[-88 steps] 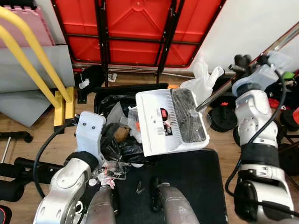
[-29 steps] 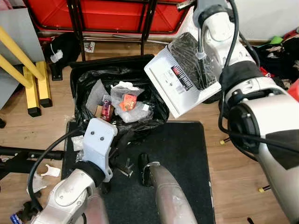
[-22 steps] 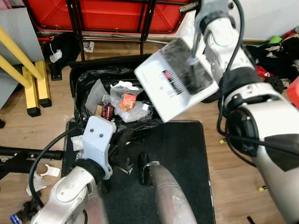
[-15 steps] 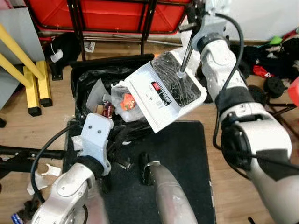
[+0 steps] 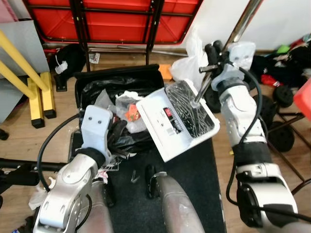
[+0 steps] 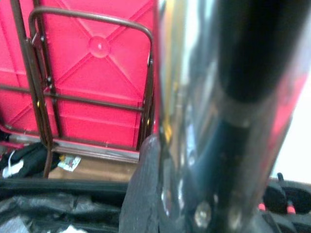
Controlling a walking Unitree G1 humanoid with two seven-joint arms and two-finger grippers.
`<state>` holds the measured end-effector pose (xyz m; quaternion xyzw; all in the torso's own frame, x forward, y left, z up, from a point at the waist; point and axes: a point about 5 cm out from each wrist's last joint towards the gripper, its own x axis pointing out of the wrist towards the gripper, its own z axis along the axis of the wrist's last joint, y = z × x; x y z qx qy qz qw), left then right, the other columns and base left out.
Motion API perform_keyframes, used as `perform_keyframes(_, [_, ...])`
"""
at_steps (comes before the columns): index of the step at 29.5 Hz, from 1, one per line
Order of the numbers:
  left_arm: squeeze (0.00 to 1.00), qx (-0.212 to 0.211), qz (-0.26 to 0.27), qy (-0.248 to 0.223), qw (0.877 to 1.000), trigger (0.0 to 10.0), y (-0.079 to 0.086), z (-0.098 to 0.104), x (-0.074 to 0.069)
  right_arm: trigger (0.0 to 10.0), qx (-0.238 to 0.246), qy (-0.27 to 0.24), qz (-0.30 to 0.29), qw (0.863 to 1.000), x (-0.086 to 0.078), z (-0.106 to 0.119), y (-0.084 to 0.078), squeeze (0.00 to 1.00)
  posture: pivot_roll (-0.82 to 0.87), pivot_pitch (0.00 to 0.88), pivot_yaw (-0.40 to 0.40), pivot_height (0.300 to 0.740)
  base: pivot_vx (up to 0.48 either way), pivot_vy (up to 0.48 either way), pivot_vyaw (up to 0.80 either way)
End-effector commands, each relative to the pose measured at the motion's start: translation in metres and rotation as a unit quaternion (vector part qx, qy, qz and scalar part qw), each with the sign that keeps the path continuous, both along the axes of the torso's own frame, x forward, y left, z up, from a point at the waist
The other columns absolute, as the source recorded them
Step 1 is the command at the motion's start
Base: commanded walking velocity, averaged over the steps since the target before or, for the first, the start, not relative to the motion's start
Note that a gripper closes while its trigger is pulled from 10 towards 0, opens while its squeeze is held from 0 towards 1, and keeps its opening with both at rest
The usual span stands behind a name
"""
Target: Sweep floor
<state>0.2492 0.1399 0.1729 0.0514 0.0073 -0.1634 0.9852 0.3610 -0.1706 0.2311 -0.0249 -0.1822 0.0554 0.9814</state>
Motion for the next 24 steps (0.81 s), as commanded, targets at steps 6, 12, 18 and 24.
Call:
perform_keyframes(6, [0.0,-0.002,0.011,-0.002,1.0,10.0,-0.001,-0.006,0.01,10.0,-0.009,-0.011,0.01,1.0,-0.012,0.002,0.005,0.0,-0.16,0.217,-0.171,0.74,0.08,0.0,0.0])
perform_keyframes(12, [0.0,0.01,0.013,-0.008,1.0,10.0,0.0,-0.012,0.024,10.0,-0.031,0.017,-0.002,0.999,-0.029,-0.014,-0.006,0.0,-0.17,0.141,-0.161,0.74,0.16,0.0,0.0])
perform_keyframes(18, [0.0,0.007,0.044,-0.02,0.999,10.0,0.002,-0.012,0.036,10.0,-0.035,0.041,-0.006,0.999,-0.039,-0.026,-0.008,0.0,-0.16,0.086,-0.153,0.74,0.24,0.0,0.0])
perform_keyframes(24, [0.0,0.018,0.038,-0.016,0.999,10.0,0.002,-0.017,0.035,10.0,-0.031,0.052,-0.005,0.998,-0.044,-0.033,-0.006,0.0,-0.16,0.069,-0.149,0.74,0.16,0.0,0.0])
